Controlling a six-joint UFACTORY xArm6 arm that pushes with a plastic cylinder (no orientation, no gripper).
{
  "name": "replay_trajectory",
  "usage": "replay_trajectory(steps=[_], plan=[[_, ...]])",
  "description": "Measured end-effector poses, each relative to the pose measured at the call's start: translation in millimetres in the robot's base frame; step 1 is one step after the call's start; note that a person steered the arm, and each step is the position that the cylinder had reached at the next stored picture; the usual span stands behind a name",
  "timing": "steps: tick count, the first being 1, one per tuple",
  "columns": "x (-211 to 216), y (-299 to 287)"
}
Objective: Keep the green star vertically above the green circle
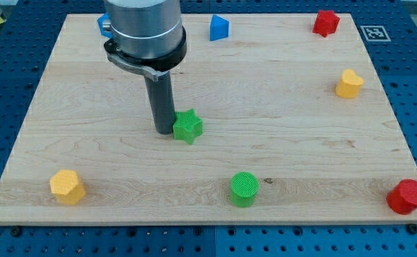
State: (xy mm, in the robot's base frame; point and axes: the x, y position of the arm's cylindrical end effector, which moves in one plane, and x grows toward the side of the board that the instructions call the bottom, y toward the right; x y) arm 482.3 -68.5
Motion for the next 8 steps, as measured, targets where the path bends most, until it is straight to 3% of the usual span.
replay_trajectory(steps=[5,8], plan=[[0.0,55.3],[-38.3,62.6]])
